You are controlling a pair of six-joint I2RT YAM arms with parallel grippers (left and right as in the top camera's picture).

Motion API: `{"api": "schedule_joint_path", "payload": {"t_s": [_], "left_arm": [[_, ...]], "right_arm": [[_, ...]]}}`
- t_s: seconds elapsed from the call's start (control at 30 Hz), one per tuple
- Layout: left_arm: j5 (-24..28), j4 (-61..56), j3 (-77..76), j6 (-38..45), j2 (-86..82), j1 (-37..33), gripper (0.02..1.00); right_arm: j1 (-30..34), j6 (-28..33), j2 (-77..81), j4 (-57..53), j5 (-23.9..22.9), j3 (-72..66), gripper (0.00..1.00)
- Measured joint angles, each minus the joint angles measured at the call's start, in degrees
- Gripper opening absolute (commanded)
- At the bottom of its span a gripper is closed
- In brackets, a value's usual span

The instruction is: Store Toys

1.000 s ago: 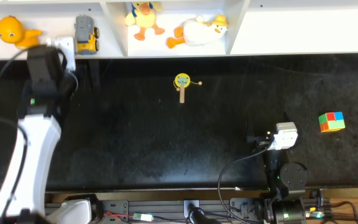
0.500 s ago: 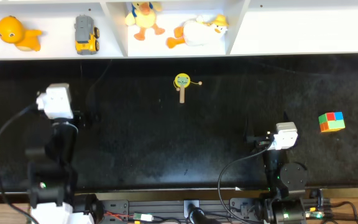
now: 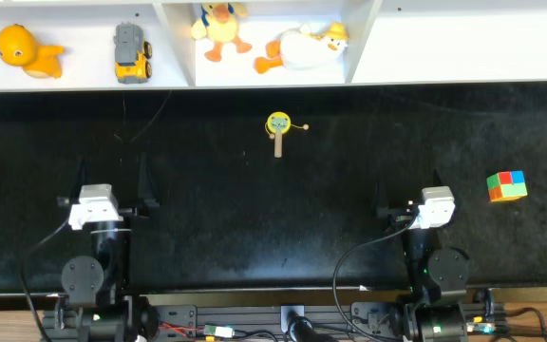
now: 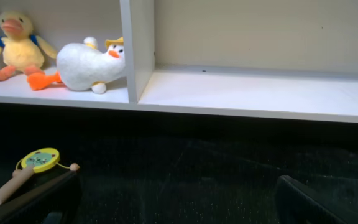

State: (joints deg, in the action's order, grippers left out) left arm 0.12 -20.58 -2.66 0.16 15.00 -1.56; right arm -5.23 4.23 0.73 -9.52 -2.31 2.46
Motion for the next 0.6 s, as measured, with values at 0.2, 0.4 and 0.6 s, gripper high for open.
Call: {"api": "schedule_joint_path", "payload": {"t_s": [0.2, 0.4, 0.6], "left_arm": [[-1.51, 10.03, 1.77, 0.39, -7.26, 0.0, 0.998], [-2.51, 24.7, 2.16, 0.92, -12.63, -0.02, 0.998], [-2.51, 25.16, 2.14, 3.43, -14.14, 0.0, 0.998]], "right_arm": [[0.0, 0.04, 0.0, 0.0, 0.0, 0.0, 0.996], [0.0, 0.02, 0.0, -0.02, 0.0, 0.0, 0.993], [0.0, 0.02, 0.0, 0.0, 0.0, -0.02, 0.996]]}}
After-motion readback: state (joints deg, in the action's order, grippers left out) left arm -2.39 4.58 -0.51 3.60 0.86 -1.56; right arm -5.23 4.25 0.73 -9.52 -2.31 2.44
